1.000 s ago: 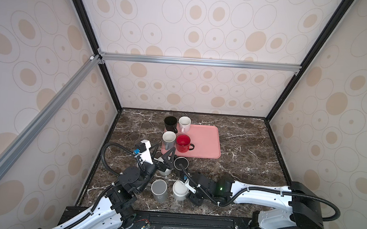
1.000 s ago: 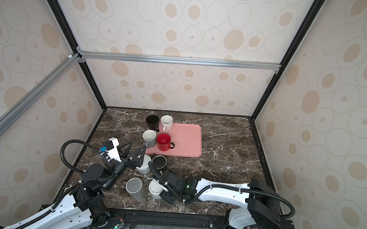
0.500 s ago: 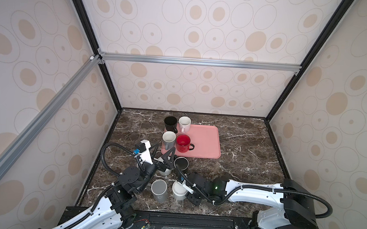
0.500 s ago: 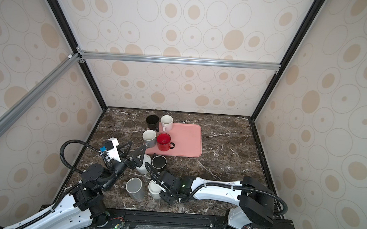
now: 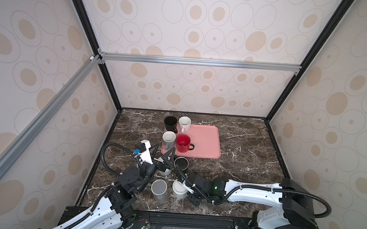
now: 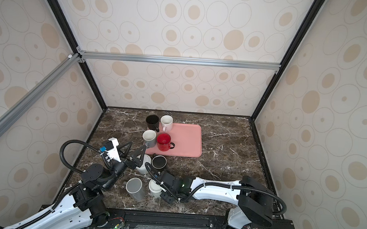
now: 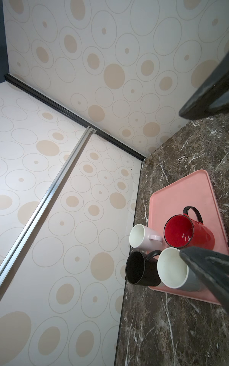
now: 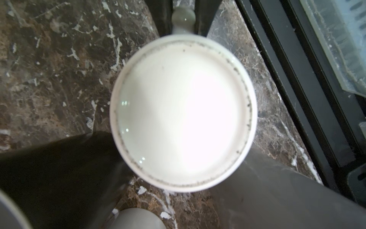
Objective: Turn the mug right side up
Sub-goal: Pick up the mug from the bottom-center of the table.
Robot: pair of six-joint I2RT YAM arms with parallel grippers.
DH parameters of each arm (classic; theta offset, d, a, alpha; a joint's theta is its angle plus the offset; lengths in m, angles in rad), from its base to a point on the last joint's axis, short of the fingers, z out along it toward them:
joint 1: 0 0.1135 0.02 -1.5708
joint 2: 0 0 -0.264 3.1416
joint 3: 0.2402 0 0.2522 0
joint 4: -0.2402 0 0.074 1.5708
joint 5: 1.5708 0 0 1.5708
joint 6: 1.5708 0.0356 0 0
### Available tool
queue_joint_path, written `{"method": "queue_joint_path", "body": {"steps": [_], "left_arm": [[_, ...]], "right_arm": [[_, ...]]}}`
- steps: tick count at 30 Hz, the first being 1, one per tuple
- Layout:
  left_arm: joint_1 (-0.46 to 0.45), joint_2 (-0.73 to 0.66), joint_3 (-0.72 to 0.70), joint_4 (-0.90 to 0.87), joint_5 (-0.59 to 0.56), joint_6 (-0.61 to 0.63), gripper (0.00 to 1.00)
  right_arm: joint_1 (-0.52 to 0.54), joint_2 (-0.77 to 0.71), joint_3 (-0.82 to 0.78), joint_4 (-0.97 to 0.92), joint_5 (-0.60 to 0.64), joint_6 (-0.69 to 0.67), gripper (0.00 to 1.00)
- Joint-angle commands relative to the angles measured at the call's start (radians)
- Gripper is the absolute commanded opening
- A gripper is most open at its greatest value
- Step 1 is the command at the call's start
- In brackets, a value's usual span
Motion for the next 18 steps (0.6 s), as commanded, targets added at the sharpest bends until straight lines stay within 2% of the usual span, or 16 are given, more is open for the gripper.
{"method": "queue_joint_path", "body": {"steps": [1, 12, 18], "left_arm": [[0.004, -0.006, 0.005, 0.022, 0.014, -0.007, 0.99], [0.004, 0.007, -0.028, 0.086, 0.035, -0.02, 0.99], [0.005, 0.029, -0.033, 0.139, 0.083, -0.011, 0.99]], "right_arm": [[-0.003, -0.079, -0.033, -0.026, 0.012, 0.034, 0.0], [-0.022, -0.397, -0.167, -0.012, 0.107, 0.136, 0.0], [-0.158, -0.558, -0.167, 0.028, 0.066, 0.142, 0.0]]}}
